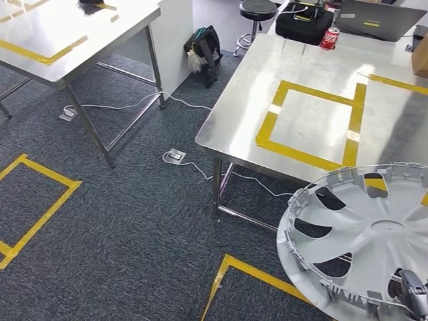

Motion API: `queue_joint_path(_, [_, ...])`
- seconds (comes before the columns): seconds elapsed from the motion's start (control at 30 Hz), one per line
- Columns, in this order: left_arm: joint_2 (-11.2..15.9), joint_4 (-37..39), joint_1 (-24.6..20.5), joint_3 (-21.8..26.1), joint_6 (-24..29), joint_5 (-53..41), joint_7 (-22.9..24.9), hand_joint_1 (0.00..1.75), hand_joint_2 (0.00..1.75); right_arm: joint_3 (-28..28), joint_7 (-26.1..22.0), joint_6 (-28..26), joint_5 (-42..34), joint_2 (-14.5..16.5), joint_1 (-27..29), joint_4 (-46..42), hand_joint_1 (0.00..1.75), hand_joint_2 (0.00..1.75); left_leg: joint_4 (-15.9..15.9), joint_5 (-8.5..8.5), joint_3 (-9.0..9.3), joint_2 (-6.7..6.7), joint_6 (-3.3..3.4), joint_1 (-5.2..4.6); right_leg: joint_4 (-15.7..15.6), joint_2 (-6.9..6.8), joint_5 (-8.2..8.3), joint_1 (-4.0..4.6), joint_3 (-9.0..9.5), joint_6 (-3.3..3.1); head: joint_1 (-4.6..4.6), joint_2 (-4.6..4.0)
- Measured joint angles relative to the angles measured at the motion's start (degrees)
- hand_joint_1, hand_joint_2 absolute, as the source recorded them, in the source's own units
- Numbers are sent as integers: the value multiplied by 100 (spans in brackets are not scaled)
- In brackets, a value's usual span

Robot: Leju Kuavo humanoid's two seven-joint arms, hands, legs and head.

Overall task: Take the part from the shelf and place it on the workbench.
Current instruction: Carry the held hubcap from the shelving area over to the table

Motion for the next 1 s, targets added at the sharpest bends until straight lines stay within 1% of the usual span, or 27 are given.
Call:
queue_joint_path(0.03, [0,0,0,0,1,-1,2,0,175,-1,0,0,0,0,4,0,175,175,0,-29,39,69,-4,-3,-125,-14,161,1,26,-5,1,0])
queue_joint_path(0.07, [-2,0,-2,0,1,-1,2,0,175,-1,0,0,0,0,8,0,175,175,0,-64,92,135,-14,-5,-462,-68,405,3,164,-16,1,0])
queue_joint_path(0.13, [-2,0,-2,0,2,-2,2,0,175,-1,0,0,0,0,5,0,175,175,3,-142,192,243,-59,-30,-1220,-350,794,24,510,-51,2,0])
queue_joint_path(0.17, [-2,0,-5,0,2,-2,2,0,175,-1,0,0,0,0,2,0,175,175,5,-172,229,290,-85,-50,-1452,-447,885,36,614,-79,-2,0])
queue_joint_path(0.2, [0,0,-9,0,2,-2,2,0,175,-1,0,0,1,0,-1,0,175,175,2,-188,250,334,-110,-69,-1535,-492,898,50,649,-108,-2,0])
queue_joint_path(0.27, [1,0,-18,0,3,-2,2,0,175,-3,0,0,2,0,6,-1,175,175,-18,-203,281,439,-162,-77,-1547,-342,910,54,629,-178,-3,0])
queue_joint_path(0.3, [0,0,-22,0,5,-2,2,0,175,-4,2,-1,1,1,13,-2,175,175,0,-238,285,410,-197,-68,-1559,-270,923,45,631,-212,-4,0])
queue_joint_path(0.33, [-2,0,-25,0,8,-2,1,0,175,-5,5,-1,1,1,15,-3,175,175,109,-327,246,311,-230,-58,-1574,-195,935,30,633,-249,-14,0])
queue_joint_path(0.4, [-4,0,-26,0,13,-1,1,0,175,-4,10,-2,1,3,11,-3,175,175,678,-641,-22,8,-271,-43,-1592,-44,947,8,641,-303,-32,0])
queue_joint_path(0.43, [-1,0,-20,0,15,1,1,0,175,-4,10,-2,2,4,5,-2,175,175,1079,-808,-237,-89,-275,-42,-1592,38,946,8,635,-318,-37,0])
queue_joint_path(0.47, [3,0,-13,0,16,3,2,0,175,-5,9,-2,4,4,3,-1,175,175,1414,-904,-434,-131,-273,-42,-1592,127,944,10,633,-325,-35,0])
queue_joint_path(0.5, [6,0,-10,0,17,5,2,0,175,-8,8,-2,5,4,2,-1,175,175,1589,-890,-562,-151,-265,-43,-1592,219,943,12,637,-328,-34,0])
queue_joint_path(0.53, [8,0,-10,0,18,6,2,0,175,-10,7,-2,6,4,2,0,175,175,1553,-761,-591,-167,-250,-44,-1592,315,941,14,645,-328,-35,0])
queue_joint_path(0.57, [9,0,-14,0,19,7,2,0,175,-13,7,-2,7,4,2,0,175,175,1308,-539,-517,-198,-231,-43,-1592,410,940,13,656,-326,-34,0])
queue_joint_path(0.6, [9,0,-16,0,20,7,2,0,175,-16,7,-2,7,4,3,0,175,175,934,-287,-374,-292,-210,-39,-1592,498,937,9,665,-321,-36,0])
queue_joint_path(0.63, [9,1,-17,0,21,8,1,0,175,-19,7,-1,7,4,0,0,175,175,557,-109,-223,-433,-183,-27,-1582,581,932,14,663,-304,-35,0])
queue_joint_path(0.67, [10,1,-20,0,24,8,1,0,175,-21,7,-1,8,4,-1,0,175,175,272,-13,-105,-554,-167,-17,-1576,655,929,13,649,-280,-34,0])
queue_joint_path(0.7, [10,1,-24,0,28,9,1,0,175,-23,7,0,8,4,0,0,175,175,107,10,-39,-645,-149,-12,-1579,723,932,5,629,-245,-32,0])
queue_joint_path(0.73, [10,1,-28,1,32,9,-1,0,175,-25,7,-1,9,4,4,-1,175,175,51,-14,-17,-656,-132,-14,-1590,790,942,-3,600,-201,-31,0])
queue_joint_path(0.77, [8,1,-32,1,38,9,-2,0,175,-26,6,-1,9,5,14,-1,175,175,26,-14,-7,-596,-113,-13,-1612,855,952,-17,572,-158,-29,0])
queue_joint_path(0.8, [4,1,-34,2,44,9,-3,0,175,-26,3,-1,7,5,27,-2,175,175,1,-4,7,-530,-83,-10,-1608,816,949,-21,553,-122,-27,0])
queue_joint_path(0.83, [-2,1,-36,3,49,9,-5,0,175,-24,1,-2,5,6,34,-2,175,175,-26,4,26,-457,-46,-3,-1534,673,896,-12,504,-91,-10,0])
queue_joint_path(0.87, [-9,1,-34,3,54,9,-7,0,175,-20,-3,-2,2,7,31,-2,175,175,-53,8,46,-376,-12,6,-1336,471,772,-1,410,-63,12,0])
queue_joint_path(0.9, [-13,0,-27,3,57,9,-8,0,175,-17,-5,-2,-1,7,25,-1,175,175,-63,2,64,-296,14,2,-1021,239,595,5,263,-40,29,0])
queue_joint_path(0.93, [-13,0,-16,4,60,10,-9,0,175,-14,-8,-2,-2,7,16,-1,175,175,-64,-11,76,-213,32,-2,-623,89,390,6,64,-13,47,0])
queue_joint_path(0.97, [-9,0,-6,5,63,10,-9,0,175,-13,-12,-1,-2,7,14,0,175,175,-62,-24,87,-127,38,-5,-246,25,234,0,-126,10,50,0])
queue_joint_path(1.0, [-6,0,0,7,66,10,-9,0,175,-13,-15,-1,-2,7,21,0,175,175,-61,-39,102,-46,38,-6,-13,3,178,-6,-243,28,49,0])
